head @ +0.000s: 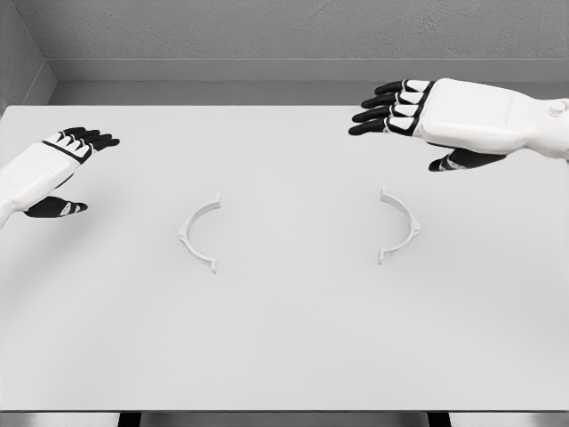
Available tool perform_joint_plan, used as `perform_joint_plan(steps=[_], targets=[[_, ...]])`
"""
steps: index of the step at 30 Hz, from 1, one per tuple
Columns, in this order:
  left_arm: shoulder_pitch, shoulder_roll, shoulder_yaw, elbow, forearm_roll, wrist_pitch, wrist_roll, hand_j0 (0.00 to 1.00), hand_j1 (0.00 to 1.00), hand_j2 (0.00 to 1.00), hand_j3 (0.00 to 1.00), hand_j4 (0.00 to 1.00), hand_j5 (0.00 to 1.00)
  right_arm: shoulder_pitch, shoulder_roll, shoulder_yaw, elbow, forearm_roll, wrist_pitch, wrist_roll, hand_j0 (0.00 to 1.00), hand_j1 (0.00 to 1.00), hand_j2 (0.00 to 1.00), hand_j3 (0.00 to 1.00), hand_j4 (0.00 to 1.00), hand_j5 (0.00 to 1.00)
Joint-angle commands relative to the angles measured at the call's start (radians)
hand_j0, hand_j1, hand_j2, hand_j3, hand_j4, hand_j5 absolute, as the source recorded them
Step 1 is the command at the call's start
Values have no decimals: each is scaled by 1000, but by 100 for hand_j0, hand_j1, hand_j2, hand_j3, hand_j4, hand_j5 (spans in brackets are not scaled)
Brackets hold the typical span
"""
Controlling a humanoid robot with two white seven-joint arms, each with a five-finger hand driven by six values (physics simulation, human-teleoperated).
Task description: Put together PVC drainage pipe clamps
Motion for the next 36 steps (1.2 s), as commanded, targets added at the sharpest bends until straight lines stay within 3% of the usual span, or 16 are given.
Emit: perform_joint_plan(steps=[1, 6, 7, 9, 12, 15, 21, 29, 31, 36], targets=[[0, 1, 0, 2, 7, 1, 1, 100, 100, 100, 100, 100, 100, 0, -3, 0, 0, -4, 3, -1, 100, 100, 100, 100, 100, 100], [0, -1, 0, -1, 5, 1, -1, 100, 100, 100, 100, 100, 100, 8, -23, -3, 1, -3, 3, -1, 100, 100, 100, 100, 100, 100], [-6, -21, 6, 3, -25, 1, -6, 100, 100, 100, 100, 100, 100, 12, -29, -4, 7, -3, 3, -1, 100, 100, 100, 100, 100, 100], [-49, -64, -1, 6, -71, 1, -50, 100, 100, 100, 100, 100, 100, 41, -66, -12, 33, -9, 3, -1, 100, 100, 100, 100, 100, 100], [-54, -97, 0, 6, -87, 1, -104, 100, 100, 100, 100, 100, 100, 132, -83, -113, 89, -17, 3, -1, 100, 100, 100, 100, 100, 100], [-67, -131, -15, 5, -140, 1, -118, 100, 100, 100, 100, 100, 100, 182, -95, -145, 121, -18, 3, -1, 100, 100, 100, 100, 100, 100], [-101, -137, -9, 8, -139, 1, -116, 100, 100, 100, 100, 100, 100, 206, -117, -150, 118, -17, 3, -1, 100, 100, 100, 100, 100, 100], [-98, -140, -20, 5, -139, 1, -116, 100, 100, 100, 100, 100, 100, 253, -98, -149, 123, -18, 3, -1, 100, 100, 100, 100, 100, 100], [-100, -142, -21, 5, -139, 1, -116, 100, 100, 100, 100, 100, 100, 250, -64, -147, 126, -13, 3, -1, 100, 100, 100, 100, 100, 100], [-103, -189, -73, -9, -137, 1, -116, 100, 100, 100, 100, 100, 100, 244, -6, -87, 205, -6, 3, -1, 100, 100, 100, 100, 100, 100]])
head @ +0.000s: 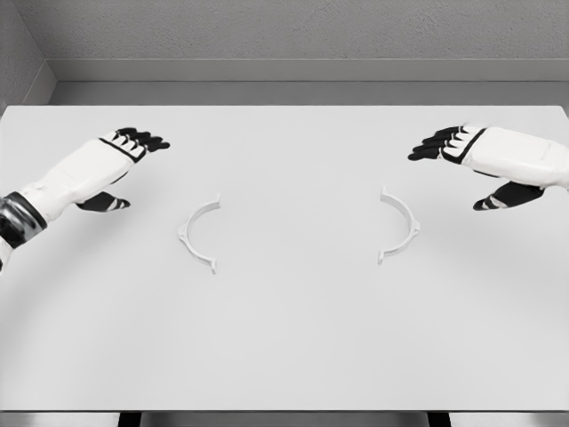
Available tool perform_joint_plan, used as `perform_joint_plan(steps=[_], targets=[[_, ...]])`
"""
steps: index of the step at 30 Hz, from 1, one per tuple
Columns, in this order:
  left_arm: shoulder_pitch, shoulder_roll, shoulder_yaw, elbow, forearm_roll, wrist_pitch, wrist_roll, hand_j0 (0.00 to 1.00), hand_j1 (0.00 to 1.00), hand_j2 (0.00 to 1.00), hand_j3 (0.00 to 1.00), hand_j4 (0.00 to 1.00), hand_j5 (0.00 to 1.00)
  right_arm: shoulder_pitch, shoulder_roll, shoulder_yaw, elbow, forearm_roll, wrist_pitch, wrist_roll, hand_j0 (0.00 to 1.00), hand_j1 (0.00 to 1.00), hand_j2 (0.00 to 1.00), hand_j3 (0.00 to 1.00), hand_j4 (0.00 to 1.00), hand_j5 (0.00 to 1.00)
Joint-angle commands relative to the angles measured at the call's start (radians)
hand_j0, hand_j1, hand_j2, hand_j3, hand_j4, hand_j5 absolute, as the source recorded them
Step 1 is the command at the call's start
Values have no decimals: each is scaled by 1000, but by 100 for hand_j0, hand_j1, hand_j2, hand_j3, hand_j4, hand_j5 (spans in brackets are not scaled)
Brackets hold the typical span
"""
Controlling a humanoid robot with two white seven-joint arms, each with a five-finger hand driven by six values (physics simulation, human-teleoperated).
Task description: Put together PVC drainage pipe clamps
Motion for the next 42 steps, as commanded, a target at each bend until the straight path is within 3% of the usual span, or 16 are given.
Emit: perform_joint_plan(steps=[1, 3, 5, 9, 13, 16, 23, 36, 42], targets=[[-2, -29, -33, -12, 5, 2, 1, 100, 100, 100, 100, 100, 100, 0, 27, 26, 27, -2, 3, 0, 100, 100, 100, 100, 100, 100], [-35, -37, -63, 0, -32, 2, -7, 100, 100, 100, 100, 100, 100, 0, 47, 35, 52, 1, 3, 0, 100, 100, 100, 100, 100, 100], [-40, -71, -59, 11, -58, 2, -12, 100, 100, 100, 100, 100, 100, -9, 79, 44, 67, 36, 3, 0, 100, 100, 100, 100, 100, 100], [-41, -108, -91, 28, -112, 2, -13, 100, 100, 100, 100, 100, 100, -9, 80, 46, 64, 38, 3, 0, 100, 100, 100, 100, 100, 100], [-38, -94, -86, 29, -112, 2, -44, 100, 100, 100, 100, 100, 100, -21, 80, 43, 53, 30, 3, 0, 100, 100, 100, 100, 100, 100], [-40, -80, -79, 28, -109, 2, -142, 100, 100, 100, 100, 100, 100, -23, 79, 44, 35, 33, 3, 0, 100, 100, 100, 100, 100, 100], [-44, -75, -40, 11, -64, 2, -141, 100, 100, 100, 100, 100, 100, -23, 80, 56, 40, 39, 3, 0, 100, 100, 100, 100, 100, 100], [-22, -74, -54, -32, -70, 2, -144, 100, 100, 100, 100, 100, 100, -25, 116, 82, 43, 78, 3, 0, 100, 100, 100, 100, 100, 100], [-8, -74, -74, -37, -70, 2, -144, 100, 100, 100, 100, 100, 100, -66, 192, 82, 142, 162, 3, 0, 100, 100, 100, 100, 100, 100]])
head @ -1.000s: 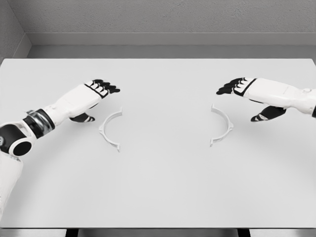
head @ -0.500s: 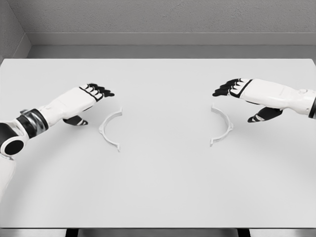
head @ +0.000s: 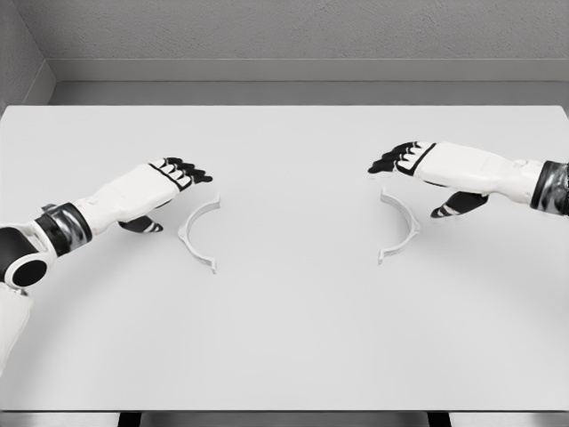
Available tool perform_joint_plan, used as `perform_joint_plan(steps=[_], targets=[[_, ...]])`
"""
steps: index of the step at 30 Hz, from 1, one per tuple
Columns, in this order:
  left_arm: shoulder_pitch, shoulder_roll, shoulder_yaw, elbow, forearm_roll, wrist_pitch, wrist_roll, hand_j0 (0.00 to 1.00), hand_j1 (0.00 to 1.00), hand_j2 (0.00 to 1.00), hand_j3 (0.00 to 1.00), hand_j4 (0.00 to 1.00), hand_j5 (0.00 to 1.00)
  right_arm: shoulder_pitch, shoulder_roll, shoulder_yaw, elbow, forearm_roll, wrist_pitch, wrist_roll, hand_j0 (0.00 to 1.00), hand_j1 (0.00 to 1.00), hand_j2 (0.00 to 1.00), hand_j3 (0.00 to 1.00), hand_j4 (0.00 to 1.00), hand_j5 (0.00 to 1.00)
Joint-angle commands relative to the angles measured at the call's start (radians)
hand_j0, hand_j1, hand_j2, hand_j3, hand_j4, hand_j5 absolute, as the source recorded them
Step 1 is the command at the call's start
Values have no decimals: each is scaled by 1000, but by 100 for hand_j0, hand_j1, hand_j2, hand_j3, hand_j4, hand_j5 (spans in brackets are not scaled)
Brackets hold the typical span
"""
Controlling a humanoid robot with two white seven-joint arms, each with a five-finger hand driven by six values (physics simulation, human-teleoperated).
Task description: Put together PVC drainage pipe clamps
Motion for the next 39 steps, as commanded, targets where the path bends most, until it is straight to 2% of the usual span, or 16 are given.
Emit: perform_joint_plan(steps=[1, 5, 9, 21, 27, 39], targets=[[0, -1, -8, -4, 8, 2, 0, 100, 100, 100, 100, 100, 100, -2, 36, 0, 62, 36, 2, 0, 100, 100, 100, 100, 100, 100], [8, -3, -22, -26, 7, 2, 0, 100, 100, 100, 100, 100, 100, -20, 51, 2, 167, 60, 2, 0, 100, 100, 100, 100, 100, 100], [8, -6, -33, -27, 8, 2, 0, 100, 100, 100, 100, 100, 100, -20, 76, 43, 211, 71, 2, 0, 100, 100, 100, 100, 100, 100], [9, -16, -48, -38, 10, 2, 0, 100, 100, 100, 100, 100, 100, -32, 101, 68, 213, 85, 2, 0, 100, 100, 100, 100, 100, 100], [9, -35, -55, -40, 10, 2, 0, 100, 100, 100, 100, 100, 100, -46, 101, 68, 277, 90, 2, 0, 100, 100, 100, 100, 100, 100], [2, -75, -61, -38, 5, 2, 0, 100, 100, 100, 100, 100, 100, -51, 130, 69, 271, 102, 2, 0, 100, 100, 100, 100, 100, 100]])
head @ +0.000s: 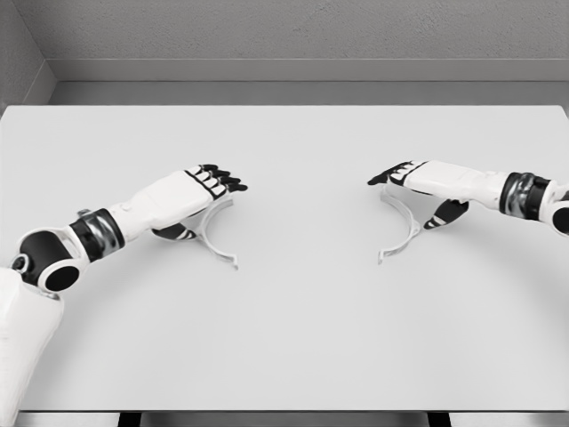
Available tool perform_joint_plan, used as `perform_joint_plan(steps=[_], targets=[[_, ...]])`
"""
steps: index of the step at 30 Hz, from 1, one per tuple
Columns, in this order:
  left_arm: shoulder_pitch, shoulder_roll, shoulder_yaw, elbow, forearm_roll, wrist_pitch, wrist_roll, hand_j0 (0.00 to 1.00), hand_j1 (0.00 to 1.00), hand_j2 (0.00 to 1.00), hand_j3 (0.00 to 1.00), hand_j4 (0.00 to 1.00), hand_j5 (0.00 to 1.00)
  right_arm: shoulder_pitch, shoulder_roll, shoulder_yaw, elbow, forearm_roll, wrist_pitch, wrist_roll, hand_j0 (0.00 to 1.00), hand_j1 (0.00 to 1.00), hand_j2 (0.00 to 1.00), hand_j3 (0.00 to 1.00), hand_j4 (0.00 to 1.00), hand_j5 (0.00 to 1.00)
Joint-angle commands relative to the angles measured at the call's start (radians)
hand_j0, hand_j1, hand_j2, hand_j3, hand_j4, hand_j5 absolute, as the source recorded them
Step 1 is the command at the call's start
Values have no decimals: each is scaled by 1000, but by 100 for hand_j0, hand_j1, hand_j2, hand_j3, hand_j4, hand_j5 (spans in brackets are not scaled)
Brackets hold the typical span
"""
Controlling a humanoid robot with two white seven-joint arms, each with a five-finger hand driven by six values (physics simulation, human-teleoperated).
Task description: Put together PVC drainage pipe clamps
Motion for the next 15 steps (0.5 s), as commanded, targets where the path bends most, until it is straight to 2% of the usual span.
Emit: perform_joint_plan(steps=[1, 15], targets=[[0, -6, -3, 0, 6, 2, 0, 100, 100, 100, 100, 100, 100, 0, 4, 0, -3, -6, 3, 0, 100, 100, 100, 100, 100, 100], [-12, -43, -19, 1, 3, 2, 0, 100, 100, 100, 100, 100, 100, -9, 39, 4, -5, -5, 3, 0, 100, 100, 100, 100, 100, 100]])
